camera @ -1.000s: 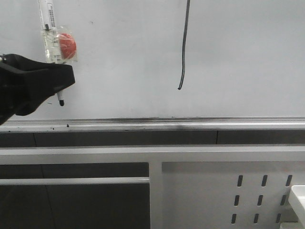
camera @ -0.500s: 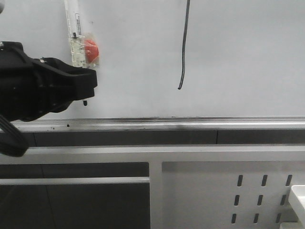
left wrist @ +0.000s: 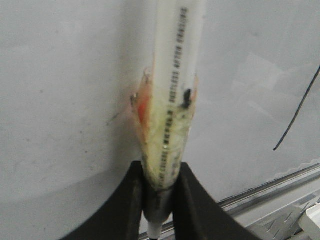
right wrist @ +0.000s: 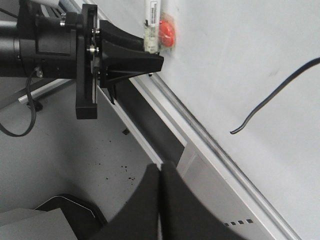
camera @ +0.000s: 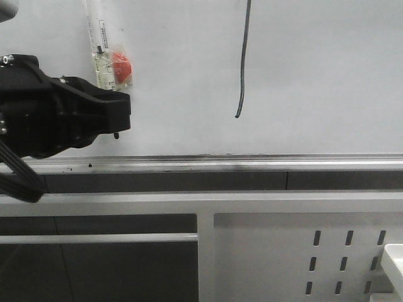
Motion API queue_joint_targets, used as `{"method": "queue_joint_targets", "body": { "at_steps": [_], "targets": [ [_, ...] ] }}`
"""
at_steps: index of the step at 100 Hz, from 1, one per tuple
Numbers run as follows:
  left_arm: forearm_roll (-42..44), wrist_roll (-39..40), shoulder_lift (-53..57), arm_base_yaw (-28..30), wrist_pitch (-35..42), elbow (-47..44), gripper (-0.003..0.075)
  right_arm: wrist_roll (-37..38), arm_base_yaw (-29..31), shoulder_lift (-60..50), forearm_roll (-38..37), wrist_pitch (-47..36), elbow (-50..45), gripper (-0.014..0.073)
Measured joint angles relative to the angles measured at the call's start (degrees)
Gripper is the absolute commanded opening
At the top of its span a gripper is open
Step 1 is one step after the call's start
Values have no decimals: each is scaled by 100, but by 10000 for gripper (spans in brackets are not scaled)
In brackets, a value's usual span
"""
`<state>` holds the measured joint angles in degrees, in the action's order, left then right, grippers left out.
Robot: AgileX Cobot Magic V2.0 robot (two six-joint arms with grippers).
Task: Write number 1 on whiteboard
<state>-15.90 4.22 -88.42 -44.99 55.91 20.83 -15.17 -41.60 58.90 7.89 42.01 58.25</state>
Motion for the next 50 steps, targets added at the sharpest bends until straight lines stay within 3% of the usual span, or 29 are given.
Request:
{"method": "queue_joint_targets", "body": {
  "at_steps": [23, 50],
  "targets": [
    [-26, 0, -21, 0, 171, 0, 353, 0, 0, 0, 0, 0, 0, -69],
    [27, 0, -21, -17, 407, -152, 379, 0, 0, -10, 0, 0, 0, -69]
  ]
}}
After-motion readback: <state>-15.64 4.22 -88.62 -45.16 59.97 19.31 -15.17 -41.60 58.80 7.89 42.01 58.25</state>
